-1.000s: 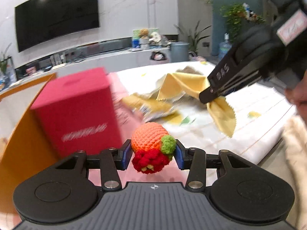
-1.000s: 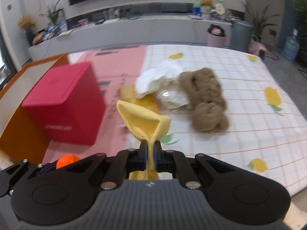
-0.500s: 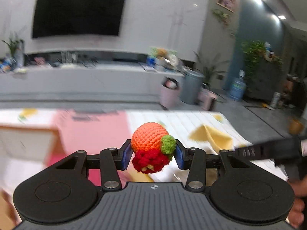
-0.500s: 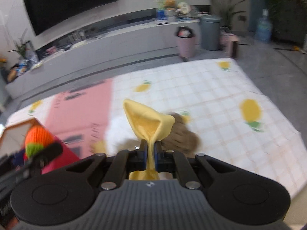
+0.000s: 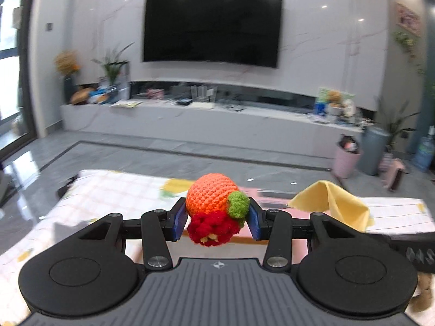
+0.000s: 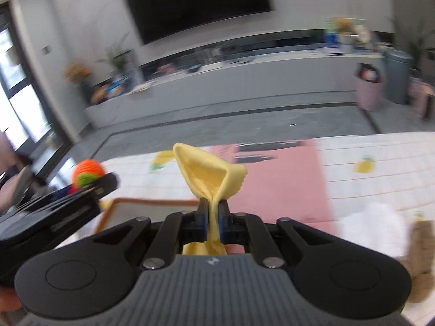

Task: Organize soft objects
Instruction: 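Carry the ball and cloth to the shoebox while the left gripper releases the ball inside, then lower the yellow cloth into the shoebox and open the right gripper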

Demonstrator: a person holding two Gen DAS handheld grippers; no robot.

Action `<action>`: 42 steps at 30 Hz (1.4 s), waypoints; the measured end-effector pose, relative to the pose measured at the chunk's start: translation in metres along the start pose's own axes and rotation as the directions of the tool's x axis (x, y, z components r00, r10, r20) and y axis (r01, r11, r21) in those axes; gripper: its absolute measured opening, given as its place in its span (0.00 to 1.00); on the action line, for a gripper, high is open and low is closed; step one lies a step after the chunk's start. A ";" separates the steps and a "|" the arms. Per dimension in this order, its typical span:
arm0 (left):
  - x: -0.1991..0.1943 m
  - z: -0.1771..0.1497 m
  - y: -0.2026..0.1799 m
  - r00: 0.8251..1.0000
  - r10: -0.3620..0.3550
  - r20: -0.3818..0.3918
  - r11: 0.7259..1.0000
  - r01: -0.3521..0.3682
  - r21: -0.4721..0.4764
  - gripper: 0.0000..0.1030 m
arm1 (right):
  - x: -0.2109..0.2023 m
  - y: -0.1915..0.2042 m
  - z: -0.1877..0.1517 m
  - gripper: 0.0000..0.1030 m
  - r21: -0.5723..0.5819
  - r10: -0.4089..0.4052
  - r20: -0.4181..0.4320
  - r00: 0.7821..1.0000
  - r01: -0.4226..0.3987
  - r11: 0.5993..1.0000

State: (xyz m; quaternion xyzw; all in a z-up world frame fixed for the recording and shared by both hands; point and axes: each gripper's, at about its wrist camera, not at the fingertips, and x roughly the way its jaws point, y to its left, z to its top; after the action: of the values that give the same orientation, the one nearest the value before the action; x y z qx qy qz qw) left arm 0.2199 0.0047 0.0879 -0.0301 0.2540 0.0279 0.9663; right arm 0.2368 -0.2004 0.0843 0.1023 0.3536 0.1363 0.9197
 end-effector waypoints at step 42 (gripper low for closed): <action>-0.003 -0.045 0.066 0.982 0.111 -0.156 0.969 -0.072 0.237 0.84 | 0.080 0.083 -0.054 0.05 -0.201 -0.042 -0.207 0.977 0.000 0.980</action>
State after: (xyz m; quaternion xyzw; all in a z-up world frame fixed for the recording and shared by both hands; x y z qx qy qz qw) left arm 0.1903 0.0666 0.0471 0.0916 0.3371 0.0402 0.9361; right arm 0.2418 -0.0912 0.0186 -0.0095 0.4344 0.1715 0.8842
